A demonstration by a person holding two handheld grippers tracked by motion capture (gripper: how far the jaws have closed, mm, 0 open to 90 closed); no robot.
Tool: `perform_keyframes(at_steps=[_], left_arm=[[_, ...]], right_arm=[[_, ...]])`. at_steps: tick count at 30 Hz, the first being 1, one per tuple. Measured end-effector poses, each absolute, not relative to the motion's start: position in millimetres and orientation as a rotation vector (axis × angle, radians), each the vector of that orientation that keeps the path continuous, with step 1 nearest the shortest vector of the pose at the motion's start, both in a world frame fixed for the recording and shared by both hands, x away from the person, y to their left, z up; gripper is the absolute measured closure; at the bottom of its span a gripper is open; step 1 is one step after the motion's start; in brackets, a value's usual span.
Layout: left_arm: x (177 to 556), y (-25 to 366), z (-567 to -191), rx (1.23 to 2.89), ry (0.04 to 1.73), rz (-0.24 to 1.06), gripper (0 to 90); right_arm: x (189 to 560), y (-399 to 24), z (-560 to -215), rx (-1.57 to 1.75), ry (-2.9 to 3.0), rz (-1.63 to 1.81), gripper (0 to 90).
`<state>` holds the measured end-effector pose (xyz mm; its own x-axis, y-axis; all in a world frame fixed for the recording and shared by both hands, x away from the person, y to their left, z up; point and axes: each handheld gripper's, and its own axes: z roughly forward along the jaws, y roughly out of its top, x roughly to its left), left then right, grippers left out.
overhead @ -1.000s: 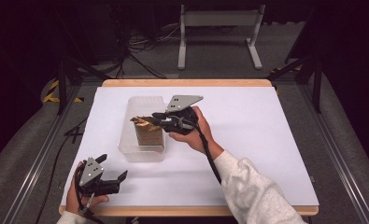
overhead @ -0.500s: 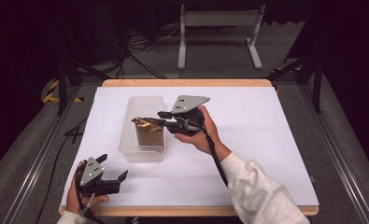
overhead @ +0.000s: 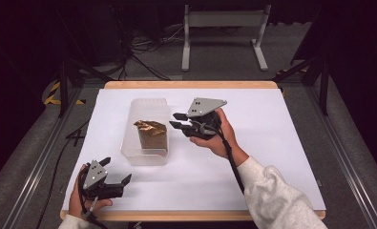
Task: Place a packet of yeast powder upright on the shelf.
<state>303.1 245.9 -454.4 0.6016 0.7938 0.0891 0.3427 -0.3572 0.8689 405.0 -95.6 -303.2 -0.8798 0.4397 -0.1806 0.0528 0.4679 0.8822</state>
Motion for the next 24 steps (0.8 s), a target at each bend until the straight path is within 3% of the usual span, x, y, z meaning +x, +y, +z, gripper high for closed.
perform_keyframes(at_steps=[24], left_arm=[[302.4, 245.3, -453.7, 1.949, 0.907, 0.656, 6.8]], right_arm=[[396.6, -154.2, -295.5, 0.464, 2.269, 1.266, 68.2]])
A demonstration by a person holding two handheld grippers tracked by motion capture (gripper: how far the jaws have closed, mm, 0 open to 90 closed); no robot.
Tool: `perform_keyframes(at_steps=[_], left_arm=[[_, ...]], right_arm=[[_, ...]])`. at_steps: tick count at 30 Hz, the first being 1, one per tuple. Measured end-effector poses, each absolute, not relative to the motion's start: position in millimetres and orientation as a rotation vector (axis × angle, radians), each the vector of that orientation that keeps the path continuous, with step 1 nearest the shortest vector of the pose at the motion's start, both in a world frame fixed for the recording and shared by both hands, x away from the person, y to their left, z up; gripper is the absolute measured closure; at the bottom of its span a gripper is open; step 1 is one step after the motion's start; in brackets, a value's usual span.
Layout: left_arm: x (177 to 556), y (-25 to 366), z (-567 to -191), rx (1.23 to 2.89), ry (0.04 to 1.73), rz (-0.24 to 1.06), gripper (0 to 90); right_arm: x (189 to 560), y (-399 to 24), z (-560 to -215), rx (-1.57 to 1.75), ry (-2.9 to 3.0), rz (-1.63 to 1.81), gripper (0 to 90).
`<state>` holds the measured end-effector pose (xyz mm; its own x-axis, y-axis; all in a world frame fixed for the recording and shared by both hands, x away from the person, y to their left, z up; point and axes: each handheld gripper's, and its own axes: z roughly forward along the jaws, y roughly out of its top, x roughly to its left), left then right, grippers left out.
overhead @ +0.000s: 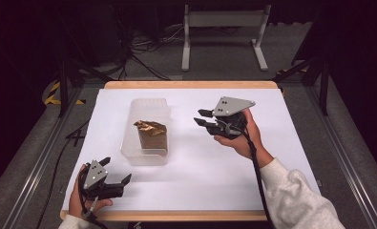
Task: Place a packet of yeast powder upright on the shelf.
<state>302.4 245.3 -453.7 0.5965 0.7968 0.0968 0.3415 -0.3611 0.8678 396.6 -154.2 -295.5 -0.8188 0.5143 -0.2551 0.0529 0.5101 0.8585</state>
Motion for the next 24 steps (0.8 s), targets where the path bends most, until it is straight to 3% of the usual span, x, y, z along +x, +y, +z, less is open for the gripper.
perform_keyframes(at_steps=[24], left_arm=[[302.4, 243.8, -452.2, 1.945, 0.912, 0.666, 6.6]], right_arm=[[374.1, -226.6, -314.4, 0.561, 2.211, 1.097, 54.0]])
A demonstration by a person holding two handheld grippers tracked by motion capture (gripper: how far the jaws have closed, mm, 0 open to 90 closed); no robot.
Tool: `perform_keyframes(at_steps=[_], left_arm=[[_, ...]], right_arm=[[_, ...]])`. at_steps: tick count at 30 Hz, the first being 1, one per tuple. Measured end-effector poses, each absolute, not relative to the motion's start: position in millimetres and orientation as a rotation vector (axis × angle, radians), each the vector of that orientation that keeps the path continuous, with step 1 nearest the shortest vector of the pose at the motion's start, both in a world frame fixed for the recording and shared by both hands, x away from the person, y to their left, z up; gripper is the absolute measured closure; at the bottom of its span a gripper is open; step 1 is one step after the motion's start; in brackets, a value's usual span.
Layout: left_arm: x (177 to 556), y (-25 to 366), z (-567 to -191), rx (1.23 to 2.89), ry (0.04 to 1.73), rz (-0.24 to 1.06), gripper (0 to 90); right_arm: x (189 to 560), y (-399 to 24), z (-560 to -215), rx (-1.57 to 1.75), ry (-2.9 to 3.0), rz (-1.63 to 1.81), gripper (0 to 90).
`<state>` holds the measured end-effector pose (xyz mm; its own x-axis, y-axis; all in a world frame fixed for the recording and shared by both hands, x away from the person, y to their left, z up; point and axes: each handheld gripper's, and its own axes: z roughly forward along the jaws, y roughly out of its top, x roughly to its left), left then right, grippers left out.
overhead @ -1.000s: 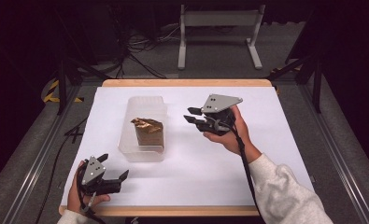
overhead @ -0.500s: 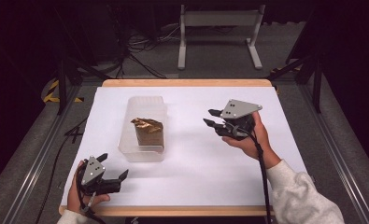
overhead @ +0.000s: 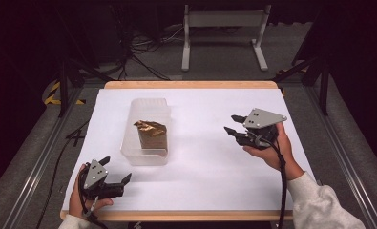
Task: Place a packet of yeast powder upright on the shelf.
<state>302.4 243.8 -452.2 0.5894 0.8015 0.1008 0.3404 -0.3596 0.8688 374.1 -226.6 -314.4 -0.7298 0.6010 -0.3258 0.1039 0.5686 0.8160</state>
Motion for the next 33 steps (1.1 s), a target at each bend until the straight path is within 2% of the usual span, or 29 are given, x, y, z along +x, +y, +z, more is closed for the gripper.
perform_keyframes(at_steps=[22, 33], left_arm=[[301.5, 243.6, -451.7, 1.947, 0.918, 0.671, 6.6], [301.3, 243.0, -451.6, 1.95, 0.917, 0.675, 6.7]], right_arm=[[358.1, -286.3, -357.6, 0.691, 2.151, 1.037, 30.6], [352.1, -306.1, -385.4, 0.755, 2.127, 0.958, 23.1]])
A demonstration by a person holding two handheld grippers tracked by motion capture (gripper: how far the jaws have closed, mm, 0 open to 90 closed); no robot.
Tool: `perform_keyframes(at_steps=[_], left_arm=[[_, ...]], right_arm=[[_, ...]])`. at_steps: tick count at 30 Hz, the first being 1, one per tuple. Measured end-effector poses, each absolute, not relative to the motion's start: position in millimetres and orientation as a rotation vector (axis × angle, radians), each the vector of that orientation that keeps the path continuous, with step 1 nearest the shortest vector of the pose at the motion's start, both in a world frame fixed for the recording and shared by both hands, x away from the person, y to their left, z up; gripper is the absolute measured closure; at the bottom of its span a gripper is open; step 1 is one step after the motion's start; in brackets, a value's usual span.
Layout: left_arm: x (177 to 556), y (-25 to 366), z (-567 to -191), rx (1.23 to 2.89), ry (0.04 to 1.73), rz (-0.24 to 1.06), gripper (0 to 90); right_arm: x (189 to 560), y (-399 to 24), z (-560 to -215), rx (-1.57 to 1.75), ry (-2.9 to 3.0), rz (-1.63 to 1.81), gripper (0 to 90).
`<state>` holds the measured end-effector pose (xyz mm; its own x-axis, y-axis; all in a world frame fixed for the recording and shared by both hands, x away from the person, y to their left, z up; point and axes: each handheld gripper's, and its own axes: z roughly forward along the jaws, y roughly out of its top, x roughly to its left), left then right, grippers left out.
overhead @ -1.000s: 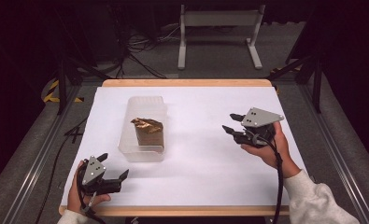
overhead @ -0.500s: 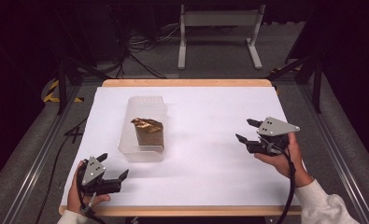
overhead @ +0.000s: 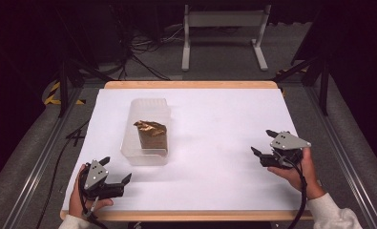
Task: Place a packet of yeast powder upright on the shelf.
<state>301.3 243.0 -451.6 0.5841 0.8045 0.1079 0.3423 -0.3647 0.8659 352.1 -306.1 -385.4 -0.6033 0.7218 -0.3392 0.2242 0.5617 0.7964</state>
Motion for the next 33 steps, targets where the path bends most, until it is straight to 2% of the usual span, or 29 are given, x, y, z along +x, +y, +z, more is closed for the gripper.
perform_keyframes(at_steps=[13, 33], left_arm=[[301.6, 243.2, -452.0, 1.955, 0.916, 0.676, 6.7], [302.2, 242.8, -451.9, 1.95, 0.921, 0.677, 6.7]], right_arm=[[339.0, -333.0, -408.4, 0.786, 2.107, 0.96, 14.5], [313.1, -377.3, -426.5, 0.953, 2.023, 0.997, 11.7]])
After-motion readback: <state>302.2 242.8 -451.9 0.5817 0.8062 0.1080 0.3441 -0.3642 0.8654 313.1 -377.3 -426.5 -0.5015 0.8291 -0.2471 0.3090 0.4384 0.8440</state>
